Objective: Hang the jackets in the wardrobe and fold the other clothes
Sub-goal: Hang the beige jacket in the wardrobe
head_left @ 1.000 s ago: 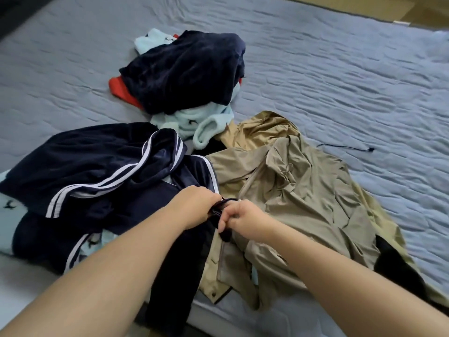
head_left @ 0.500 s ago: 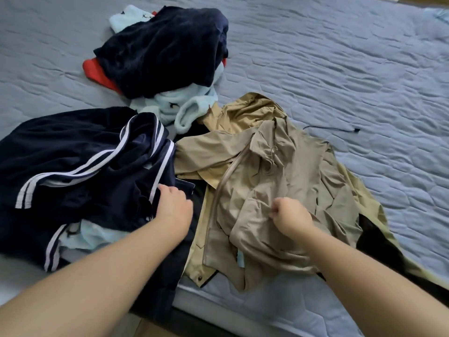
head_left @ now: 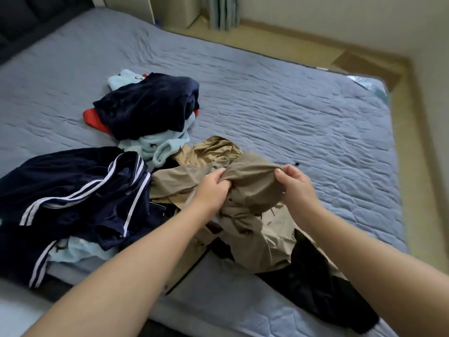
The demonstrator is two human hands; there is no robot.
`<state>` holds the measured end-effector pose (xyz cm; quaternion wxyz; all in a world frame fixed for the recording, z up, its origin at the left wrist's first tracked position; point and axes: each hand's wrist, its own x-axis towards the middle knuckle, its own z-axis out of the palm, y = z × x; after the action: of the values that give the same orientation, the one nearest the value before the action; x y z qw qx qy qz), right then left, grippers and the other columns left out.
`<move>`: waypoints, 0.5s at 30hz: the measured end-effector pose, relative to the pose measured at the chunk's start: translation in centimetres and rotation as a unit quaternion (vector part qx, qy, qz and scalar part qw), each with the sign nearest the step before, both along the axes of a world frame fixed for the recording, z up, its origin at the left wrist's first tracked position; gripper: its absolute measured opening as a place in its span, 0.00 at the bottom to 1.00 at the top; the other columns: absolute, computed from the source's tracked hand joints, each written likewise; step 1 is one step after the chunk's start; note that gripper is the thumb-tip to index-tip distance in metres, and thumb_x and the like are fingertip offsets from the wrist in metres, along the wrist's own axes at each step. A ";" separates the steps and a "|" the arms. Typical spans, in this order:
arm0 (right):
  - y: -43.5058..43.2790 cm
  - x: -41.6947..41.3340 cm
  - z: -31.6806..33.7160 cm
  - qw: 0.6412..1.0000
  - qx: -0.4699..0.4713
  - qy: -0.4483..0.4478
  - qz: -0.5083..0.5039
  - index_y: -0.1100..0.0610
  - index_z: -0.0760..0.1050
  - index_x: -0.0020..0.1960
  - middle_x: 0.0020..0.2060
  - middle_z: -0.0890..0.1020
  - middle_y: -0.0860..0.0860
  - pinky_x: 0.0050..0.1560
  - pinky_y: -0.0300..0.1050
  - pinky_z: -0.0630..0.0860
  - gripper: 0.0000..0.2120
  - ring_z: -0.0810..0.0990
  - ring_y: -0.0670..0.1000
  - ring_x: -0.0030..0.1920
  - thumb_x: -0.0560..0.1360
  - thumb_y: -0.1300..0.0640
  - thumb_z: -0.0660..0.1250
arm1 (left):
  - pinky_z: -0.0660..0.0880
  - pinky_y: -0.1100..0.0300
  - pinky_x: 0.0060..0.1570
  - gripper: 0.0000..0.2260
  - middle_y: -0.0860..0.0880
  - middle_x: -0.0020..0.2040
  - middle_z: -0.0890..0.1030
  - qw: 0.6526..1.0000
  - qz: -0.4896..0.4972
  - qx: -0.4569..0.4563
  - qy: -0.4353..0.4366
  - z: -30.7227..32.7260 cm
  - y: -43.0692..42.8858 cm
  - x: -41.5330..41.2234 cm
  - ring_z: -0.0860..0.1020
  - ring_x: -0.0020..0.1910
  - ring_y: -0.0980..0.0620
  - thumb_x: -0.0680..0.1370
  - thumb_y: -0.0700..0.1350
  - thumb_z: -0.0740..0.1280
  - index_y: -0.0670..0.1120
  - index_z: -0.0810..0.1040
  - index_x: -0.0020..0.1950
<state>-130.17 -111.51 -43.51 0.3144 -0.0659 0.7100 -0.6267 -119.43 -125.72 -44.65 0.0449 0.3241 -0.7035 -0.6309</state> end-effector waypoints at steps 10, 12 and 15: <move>8.2 -2.4 30.4 0.973 -0.003 0.154 0.171 0.57 0.77 0.40 0.37 0.78 0.51 0.47 0.42 0.76 0.10 0.77 0.48 0.42 0.79 0.59 0.61 | 0.75 0.69 0.51 0.17 0.51 0.49 0.83 0.990 -0.117 -0.084 0.010 34.1 3.6 1.1 0.82 0.46 0.60 0.80 0.57 0.59 0.47 0.81 0.52; 9.2 -2.2 36.1 0.972 -0.042 0.183 0.144 0.57 0.77 0.44 0.44 0.82 0.53 0.55 0.50 0.76 0.08 0.79 0.52 0.50 0.79 0.58 0.61 | 0.75 0.63 0.50 0.11 0.49 0.47 0.83 0.978 -0.139 -0.154 0.014 40.7 4.9 1.9 0.81 0.45 0.55 0.80 0.50 0.62 0.47 0.82 0.48; 10.3 -1.0 43.2 0.933 -0.086 0.205 0.282 0.54 0.74 0.56 0.57 0.80 0.55 0.59 0.50 0.73 0.12 0.78 0.52 0.56 0.77 0.67 0.64 | 0.76 0.62 0.49 0.07 0.49 0.47 0.83 0.950 -0.228 -0.211 0.007 49.2 7.2 4.4 0.81 0.46 0.54 0.75 0.42 0.68 0.45 0.82 0.52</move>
<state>-131.16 -101.16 -0.32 0.3188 -0.4171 0.6550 -0.5435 -115.04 -118.49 4.51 -0.0279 0.1340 -0.8755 -0.4634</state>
